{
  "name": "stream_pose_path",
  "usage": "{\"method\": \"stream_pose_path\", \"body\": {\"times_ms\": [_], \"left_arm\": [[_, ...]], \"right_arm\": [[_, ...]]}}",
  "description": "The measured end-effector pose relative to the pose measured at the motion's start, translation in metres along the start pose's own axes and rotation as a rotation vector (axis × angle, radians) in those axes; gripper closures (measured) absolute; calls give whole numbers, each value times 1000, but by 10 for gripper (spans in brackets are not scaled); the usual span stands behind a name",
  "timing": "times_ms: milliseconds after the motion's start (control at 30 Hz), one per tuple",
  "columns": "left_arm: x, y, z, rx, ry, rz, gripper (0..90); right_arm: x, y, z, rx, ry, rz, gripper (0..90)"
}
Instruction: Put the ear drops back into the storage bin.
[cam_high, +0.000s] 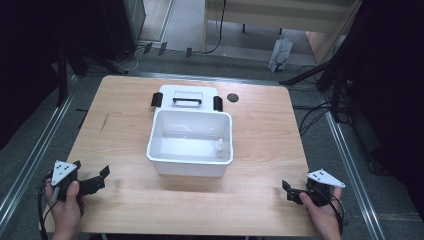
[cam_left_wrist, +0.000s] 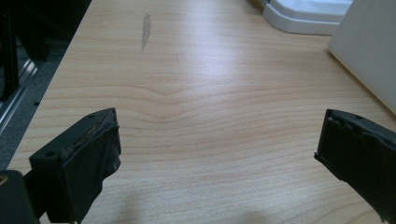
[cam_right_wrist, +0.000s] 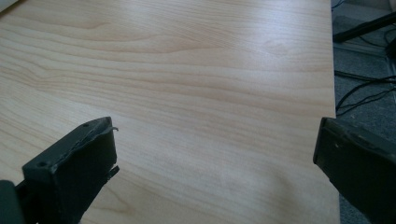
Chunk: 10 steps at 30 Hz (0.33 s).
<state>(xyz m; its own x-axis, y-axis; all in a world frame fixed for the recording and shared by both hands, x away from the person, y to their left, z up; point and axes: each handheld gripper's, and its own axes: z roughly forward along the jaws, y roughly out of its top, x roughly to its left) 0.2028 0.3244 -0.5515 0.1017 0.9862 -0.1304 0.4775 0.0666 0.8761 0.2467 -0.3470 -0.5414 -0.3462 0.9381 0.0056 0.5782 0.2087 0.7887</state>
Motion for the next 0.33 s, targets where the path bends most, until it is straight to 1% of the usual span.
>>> {"method": "stream_pose_path", "body": {"times_ms": [100,133,167,200,233,267,300,333], "left_arm": [[0,0,0,0,0,2,3],[0,0,0,1,1,3,3],[0,0,0,1,1,3,3],[0,0,0,2,0,4,3],[0,0,0,2,0,4,3],[0,0,0,4,1,3,3],[0,0,0,4,1,3,3],[0,0,0,1,3,6,3]], "right_arm": [[2,-10,-2,-36,-19,36,0],[2,-11,-7,-74,-6,74,0],[2,-11,-7,-74,-6,74,0],[4,-14,-9,-82,-1,84,0],[6,-15,-10,-92,-7,81,0],[6,-16,-11,-103,3,84,0],[6,-16,-11,-103,3,84,0],[7,-16,-11,-98,20,101,0]]}}
